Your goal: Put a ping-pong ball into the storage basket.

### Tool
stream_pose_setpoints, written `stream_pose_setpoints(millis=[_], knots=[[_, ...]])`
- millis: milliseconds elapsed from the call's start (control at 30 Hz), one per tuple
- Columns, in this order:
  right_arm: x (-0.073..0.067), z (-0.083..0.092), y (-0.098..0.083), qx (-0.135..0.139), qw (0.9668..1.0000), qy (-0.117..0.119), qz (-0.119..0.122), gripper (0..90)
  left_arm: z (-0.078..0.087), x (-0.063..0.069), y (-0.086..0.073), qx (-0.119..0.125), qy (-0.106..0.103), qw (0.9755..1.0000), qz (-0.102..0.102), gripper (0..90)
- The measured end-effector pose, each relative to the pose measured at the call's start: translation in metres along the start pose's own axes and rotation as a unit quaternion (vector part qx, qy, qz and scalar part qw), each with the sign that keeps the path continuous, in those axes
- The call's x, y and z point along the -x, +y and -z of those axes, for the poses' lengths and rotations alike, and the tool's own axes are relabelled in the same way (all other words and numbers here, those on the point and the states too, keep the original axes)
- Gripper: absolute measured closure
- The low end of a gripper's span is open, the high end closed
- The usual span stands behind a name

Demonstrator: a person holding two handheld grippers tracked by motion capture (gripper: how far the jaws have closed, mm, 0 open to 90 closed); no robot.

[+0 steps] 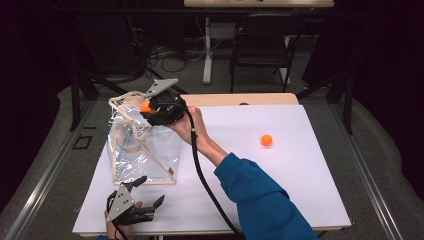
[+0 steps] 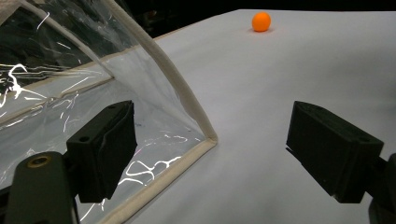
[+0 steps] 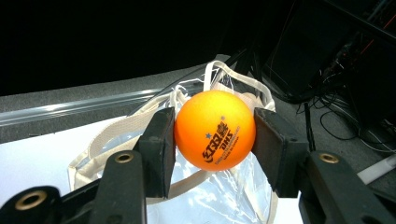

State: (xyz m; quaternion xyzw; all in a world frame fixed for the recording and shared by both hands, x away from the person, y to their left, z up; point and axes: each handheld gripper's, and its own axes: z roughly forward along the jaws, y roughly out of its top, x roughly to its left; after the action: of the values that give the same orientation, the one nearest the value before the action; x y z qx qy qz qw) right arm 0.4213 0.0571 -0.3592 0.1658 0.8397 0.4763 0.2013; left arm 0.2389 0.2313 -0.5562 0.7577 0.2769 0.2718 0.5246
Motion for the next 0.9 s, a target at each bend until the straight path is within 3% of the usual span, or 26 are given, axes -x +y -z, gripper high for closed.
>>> stream_pose_setpoints(millis=[900], knots=[[-0.014,-0.017,-0.001,-0.040,0.9989,0.022,0.011,49.2,0.001,0.000,0.000,0.003,0.002,1.0000,-0.004,15.8]])
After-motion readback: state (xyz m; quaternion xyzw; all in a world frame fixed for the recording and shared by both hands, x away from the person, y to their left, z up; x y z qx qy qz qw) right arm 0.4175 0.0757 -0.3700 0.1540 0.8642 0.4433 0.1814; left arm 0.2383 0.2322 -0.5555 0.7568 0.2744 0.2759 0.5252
